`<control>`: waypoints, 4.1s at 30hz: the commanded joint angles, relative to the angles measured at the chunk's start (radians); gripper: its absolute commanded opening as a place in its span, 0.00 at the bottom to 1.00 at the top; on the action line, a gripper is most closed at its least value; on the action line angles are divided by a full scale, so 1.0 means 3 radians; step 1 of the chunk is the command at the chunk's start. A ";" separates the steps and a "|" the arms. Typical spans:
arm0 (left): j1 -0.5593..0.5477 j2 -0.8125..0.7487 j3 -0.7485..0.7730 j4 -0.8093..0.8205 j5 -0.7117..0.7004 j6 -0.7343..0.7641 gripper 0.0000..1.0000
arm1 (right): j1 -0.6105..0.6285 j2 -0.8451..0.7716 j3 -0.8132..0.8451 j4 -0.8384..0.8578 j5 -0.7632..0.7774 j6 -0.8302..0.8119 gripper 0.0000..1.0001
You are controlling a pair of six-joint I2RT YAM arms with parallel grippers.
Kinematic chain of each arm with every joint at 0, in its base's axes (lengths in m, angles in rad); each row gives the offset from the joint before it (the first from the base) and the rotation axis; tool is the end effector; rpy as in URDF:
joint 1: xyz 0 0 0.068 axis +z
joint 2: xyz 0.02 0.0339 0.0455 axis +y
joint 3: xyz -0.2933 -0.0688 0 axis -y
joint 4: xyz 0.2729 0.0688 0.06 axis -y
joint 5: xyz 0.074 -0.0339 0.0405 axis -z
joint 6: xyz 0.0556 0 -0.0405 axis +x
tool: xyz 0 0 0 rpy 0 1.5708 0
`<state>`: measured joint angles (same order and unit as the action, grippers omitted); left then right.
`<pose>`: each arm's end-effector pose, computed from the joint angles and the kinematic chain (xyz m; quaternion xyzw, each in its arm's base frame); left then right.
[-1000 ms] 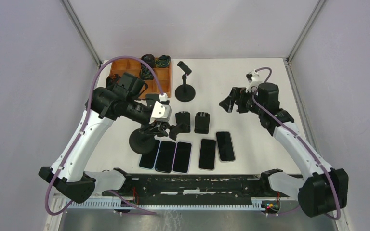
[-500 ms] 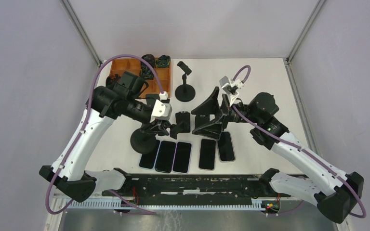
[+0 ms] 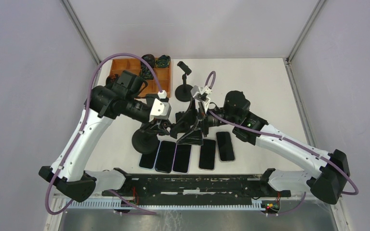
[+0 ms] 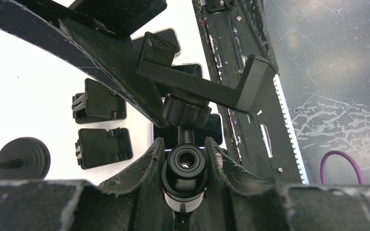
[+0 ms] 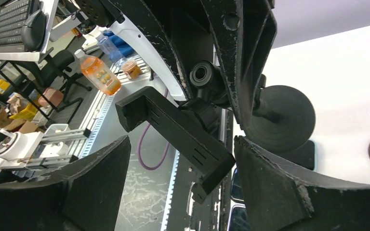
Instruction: Remove the phone from the phone stand
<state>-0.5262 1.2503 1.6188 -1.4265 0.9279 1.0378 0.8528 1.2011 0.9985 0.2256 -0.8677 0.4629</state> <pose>0.1620 -0.1456 0.4526 0.6901 0.5338 -0.3614 0.3289 0.1676 0.2564 0.3934 -0.4178 0.5639 0.6293 0.3339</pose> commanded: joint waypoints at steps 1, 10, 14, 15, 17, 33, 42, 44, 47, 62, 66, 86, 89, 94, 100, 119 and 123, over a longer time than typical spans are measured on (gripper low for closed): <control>-0.0014 -0.0011 0.0147 0.0056 0.0190 -0.0063 0.02 | 0.0051 0.0029 0.0176 0.0236 -0.0048 0.0037 0.79; -0.0011 -0.0017 0.0111 0.0056 0.0144 -0.0044 0.02 | 0.0052 0.0051 0.0263 0.0210 -0.0148 0.0093 0.54; -0.0012 -0.0012 0.0110 0.0055 0.0138 -0.0056 0.03 | 0.0056 0.0076 0.0352 0.0092 -0.0151 0.0033 0.44; -0.0011 -0.0011 0.0115 0.0055 0.0138 -0.0059 0.03 | 0.0055 0.0089 0.0365 0.0077 -0.0150 0.0027 0.41; -0.0015 -0.0005 0.0128 0.0068 0.0122 -0.0080 0.04 | 0.0061 0.0102 0.0368 0.0075 -0.0150 0.0034 0.33; -0.0013 -0.0035 0.0100 0.0382 0.0035 -0.0389 0.05 | 0.0137 0.0220 0.0444 -0.0090 -0.0166 -0.0059 0.61; -0.0010 -0.0040 0.0101 0.0432 -0.0036 -0.0462 0.47 | 0.0127 0.0305 0.0966 -0.0463 0.0108 -0.0217 0.06; -0.0011 -0.0059 0.0093 0.0470 -0.0062 -0.0503 0.64 | 0.0106 0.0294 0.1105 -0.0554 0.0172 -0.0253 0.00; -0.0014 -0.0093 0.0081 0.0515 -0.0102 -0.0553 0.95 | 0.0040 0.0257 0.1262 -0.0696 0.0220 -0.0291 0.00; 0.0031 -0.0262 0.0143 0.1600 -0.1420 -0.1941 1.00 | -0.0720 0.0127 0.2015 -0.1810 0.0414 -0.0719 0.00; 0.0035 -0.0281 0.0193 0.1901 -0.2004 -0.2244 1.00 | -0.0990 0.0235 0.2125 -0.2088 0.0562 -0.0883 0.00; 0.0083 -0.0055 0.0020 0.1572 -0.2683 -0.2409 1.00 | -0.2106 0.1337 0.2320 -0.1774 0.0995 -0.1172 0.00; 0.0199 -0.0114 -0.0049 0.1739 -0.2586 -0.2455 1.00 | -0.2137 0.1466 0.2180 -0.1543 0.0909 -0.1027 0.00; 0.0230 -0.0008 -0.0069 0.1778 -0.2399 -0.2481 1.00 | -0.2143 0.1625 0.2081 -0.1330 0.0897 -0.1026 0.00; 0.0259 0.0071 -0.0212 0.1821 -0.2404 -0.2461 1.00 | -0.2190 0.1736 0.2084 -0.1384 0.0958 -0.1185 0.00; 0.0613 0.0275 0.0173 0.1852 -0.2394 -0.2655 1.00 | -0.2316 0.1416 0.2009 -0.1947 0.1620 -0.1503 0.98; 0.0649 0.0291 0.0203 0.1827 -0.2413 -0.2623 1.00 | -0.2330 0.1127 0.1961 -0.2059 0.1693 -0.1518 0.98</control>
<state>-0.3424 1.3369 1.6260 -0.9009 0.1867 0.2810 0.1669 1.6642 1.5555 -0.3634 -0.4438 0.0463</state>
